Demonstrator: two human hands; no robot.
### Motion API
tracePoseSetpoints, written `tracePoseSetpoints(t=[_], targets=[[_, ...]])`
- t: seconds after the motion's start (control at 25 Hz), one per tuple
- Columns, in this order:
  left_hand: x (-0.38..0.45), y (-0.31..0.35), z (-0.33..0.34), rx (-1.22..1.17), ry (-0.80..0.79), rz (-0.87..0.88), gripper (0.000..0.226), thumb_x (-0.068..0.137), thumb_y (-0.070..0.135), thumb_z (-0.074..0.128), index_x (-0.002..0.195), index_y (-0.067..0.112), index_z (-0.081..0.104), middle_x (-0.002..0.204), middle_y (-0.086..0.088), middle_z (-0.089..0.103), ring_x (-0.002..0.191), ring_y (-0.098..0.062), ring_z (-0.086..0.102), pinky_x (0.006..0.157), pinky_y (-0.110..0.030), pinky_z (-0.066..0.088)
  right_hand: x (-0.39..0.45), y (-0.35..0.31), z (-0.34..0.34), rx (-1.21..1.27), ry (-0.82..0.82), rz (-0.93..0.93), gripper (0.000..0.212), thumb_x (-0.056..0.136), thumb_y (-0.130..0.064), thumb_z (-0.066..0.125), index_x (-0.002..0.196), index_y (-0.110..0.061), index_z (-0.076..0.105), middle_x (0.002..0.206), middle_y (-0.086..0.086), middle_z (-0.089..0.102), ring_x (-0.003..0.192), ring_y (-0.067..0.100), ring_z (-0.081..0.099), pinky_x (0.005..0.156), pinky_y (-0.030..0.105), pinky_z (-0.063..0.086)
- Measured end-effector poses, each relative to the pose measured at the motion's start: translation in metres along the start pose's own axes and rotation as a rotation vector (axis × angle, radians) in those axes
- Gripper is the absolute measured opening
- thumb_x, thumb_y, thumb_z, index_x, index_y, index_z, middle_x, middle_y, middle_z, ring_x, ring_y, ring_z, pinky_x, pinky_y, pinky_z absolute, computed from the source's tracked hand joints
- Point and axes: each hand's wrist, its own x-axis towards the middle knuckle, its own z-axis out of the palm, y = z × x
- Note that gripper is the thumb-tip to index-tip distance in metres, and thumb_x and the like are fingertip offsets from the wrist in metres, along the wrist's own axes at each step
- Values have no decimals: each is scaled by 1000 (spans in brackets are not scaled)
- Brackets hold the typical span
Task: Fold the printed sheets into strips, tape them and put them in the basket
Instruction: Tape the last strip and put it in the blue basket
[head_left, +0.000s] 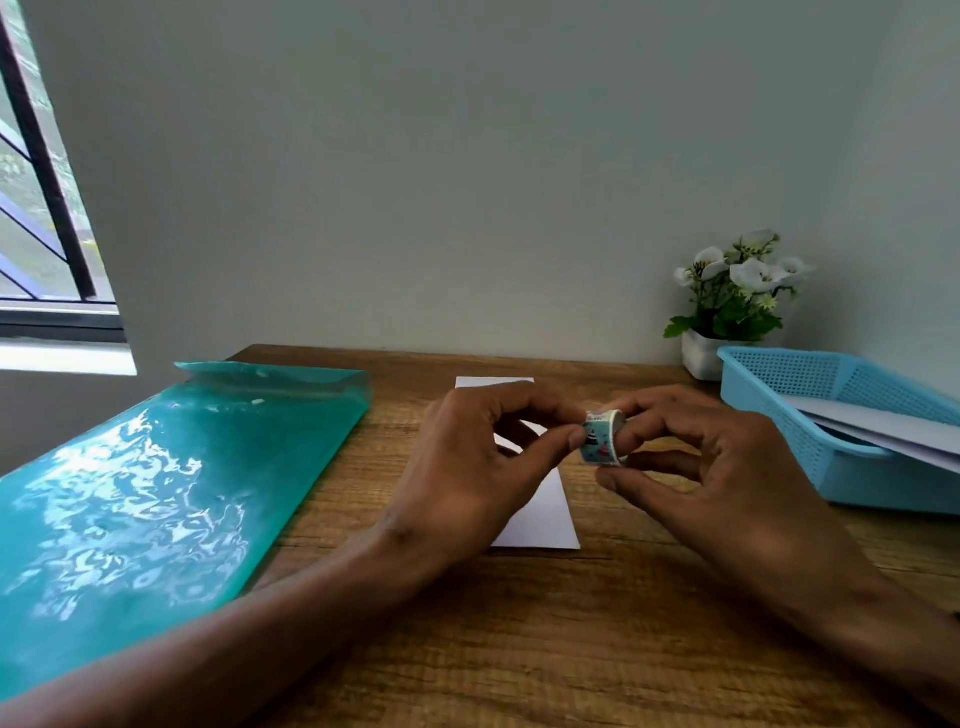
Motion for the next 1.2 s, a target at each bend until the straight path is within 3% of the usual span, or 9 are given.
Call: tracePoseSetpoints(t=[0.2, 0.4, 0.64, 0.88, 1.04, 1.2], targets=[[-1, -1, 1, 49, 24, -32, 15, 92, 33, 76, 106, 32, 81, 92, 22, 77, 76, 2, 73, 66, -11, 56, 1, 0, -1, -67, -9, -35, 26, 72, -18, 88, 89, -32, 74, 113, -24, 65, 105, -7, 66, 82, 9, 55], [1, -6, 3, 105, -4, -48, 15, 94, 37, 72, 106, 32, 79, 93, 21, 75, 70, 2, 72, 67, -17, 60, -1, -1, -1, -67, -4, -29, 22, 75, -23, 86, 91, -32, 75, 117, -22, 66, 108, -8, 64, 86, 10, 55], [-2, -6, 3, 115, -48, -43, 8, 103, 35, 61, 105, 28, 65, 96, 15, 68, 67, -7, 73, 63, -24, 60, -3, -5, 0, -45, -11, -19, 22, 77, -28, 84, 96, -35, 75, 117, -24, 65, 105, -9, 65, 80, 7, 54], [-2, -5, 2, 115, -123, -19, 13, 107, 36, 49, 107, 25, 56, 96, 12, 63, 68, -12, 72, 67, -35, 63, -3, -7, 0, -27, -16, 16, 17, 76, -39, 82, 92, -39, 74, 107, -34, 64, 101, -12, 65, 76, 7, 55], [-2, -3, 2, 130, -130, 11, 15, 107, 39, 47, 105, 26, 54, 95, 13, 62, 66, -12, 71, 62, -33, 60, -2, -8, 0, -47, -17, 21, 15, 79, -39, 83, 90, -39, 74, 104, -32, 66, 98, -10, 65, 74, 7, 54], [-3, -2, 0, 125, -160, 25, 17, 107, 41, 45, 109, 25, 52, 100, 13, 61, 69, -12, 72, 65, -36, 61, -3, -4, -2, -91, -17, 54, 18, 77, -51, 78, 91, -41, 73, 102, -27, 69, 97, -9, 65, 72, 14, 58]])
